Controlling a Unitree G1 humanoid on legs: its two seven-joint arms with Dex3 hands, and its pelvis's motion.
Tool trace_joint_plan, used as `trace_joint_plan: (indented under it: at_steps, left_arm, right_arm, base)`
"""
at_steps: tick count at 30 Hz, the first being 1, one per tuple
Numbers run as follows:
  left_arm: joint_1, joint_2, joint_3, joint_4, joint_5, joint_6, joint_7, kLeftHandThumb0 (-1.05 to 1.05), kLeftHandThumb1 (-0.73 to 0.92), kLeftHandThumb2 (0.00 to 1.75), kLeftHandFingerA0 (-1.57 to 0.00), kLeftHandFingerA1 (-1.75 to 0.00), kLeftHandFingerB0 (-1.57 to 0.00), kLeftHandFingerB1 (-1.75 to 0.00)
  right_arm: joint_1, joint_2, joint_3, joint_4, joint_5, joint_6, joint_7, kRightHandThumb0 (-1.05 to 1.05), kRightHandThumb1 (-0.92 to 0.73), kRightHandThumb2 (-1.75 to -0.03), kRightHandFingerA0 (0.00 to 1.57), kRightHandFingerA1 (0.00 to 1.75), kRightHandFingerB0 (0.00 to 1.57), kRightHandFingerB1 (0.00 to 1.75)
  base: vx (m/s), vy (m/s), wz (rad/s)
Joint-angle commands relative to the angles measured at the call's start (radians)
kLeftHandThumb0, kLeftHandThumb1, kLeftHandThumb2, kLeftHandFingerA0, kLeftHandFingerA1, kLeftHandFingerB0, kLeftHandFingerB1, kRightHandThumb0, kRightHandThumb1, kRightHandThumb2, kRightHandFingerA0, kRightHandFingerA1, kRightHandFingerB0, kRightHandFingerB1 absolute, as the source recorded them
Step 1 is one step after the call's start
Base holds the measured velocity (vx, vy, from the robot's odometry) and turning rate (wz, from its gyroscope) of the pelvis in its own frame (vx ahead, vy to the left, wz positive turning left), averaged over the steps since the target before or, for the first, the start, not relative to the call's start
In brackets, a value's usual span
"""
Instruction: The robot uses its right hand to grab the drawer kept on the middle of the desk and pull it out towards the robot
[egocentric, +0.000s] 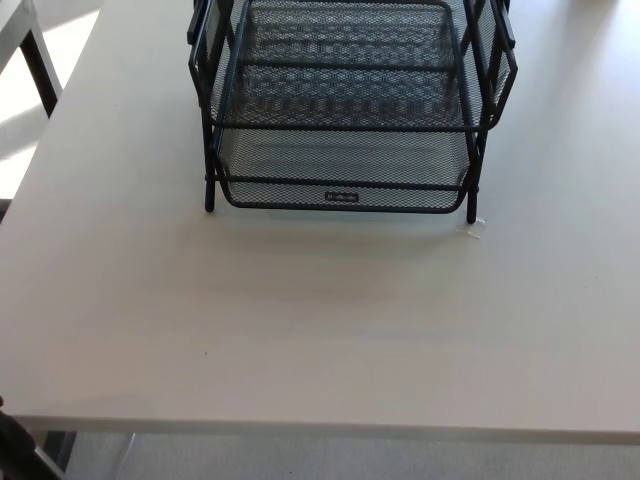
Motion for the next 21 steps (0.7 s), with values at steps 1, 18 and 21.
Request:
trace_joint_plan:
  at_steps: [1, 18, 21]
  left_arm:
    - [0.011, 0.000, 0.014, 0.005, -0.008, -0.008, 0.010, -0.31, 0.56, 0.57, -0.81, -0.82, -0.80, -0.54]
    - [0.014, -0.002, 0.014, 0.008, -0.002, -0.011, 0.016, -0.35, 0.57, 0.57, -0.80, -0.83, -0.79, -0.53]
    - [0.015, -0.002, 0.014, 0.007, -0.002, -0.007, 0.015, -0.33, 0.57, 0.57, -0.80, -0.83, -0.79, -0.53]
  right_arm:
    - [0.019, -0.020, 0.004, -0.013, 0.005, 0.014, 0.010, -0.39, -0.72, -0.62, 0.28, 0.40, 0.21, 0.30]
    - [0.016, -0.027, 0.014, -0.042, 0.006, 0.059, 0.024, -0.38, -0.72, -0.62, 0.28, 0.40, 0.21, 0.29]
    - [0.017, -0.028, 0.014, -0.042, 0.007, 0.056, 0.026, -0.39, -0.73, -0.63, 0.28, 0.40, 0.20, 0.29]
  base:
    - [0.00, 0.000, 0.00]
    - [0.00, 0.000, 0.00]
    - [0.00, 0.000, 0.00]
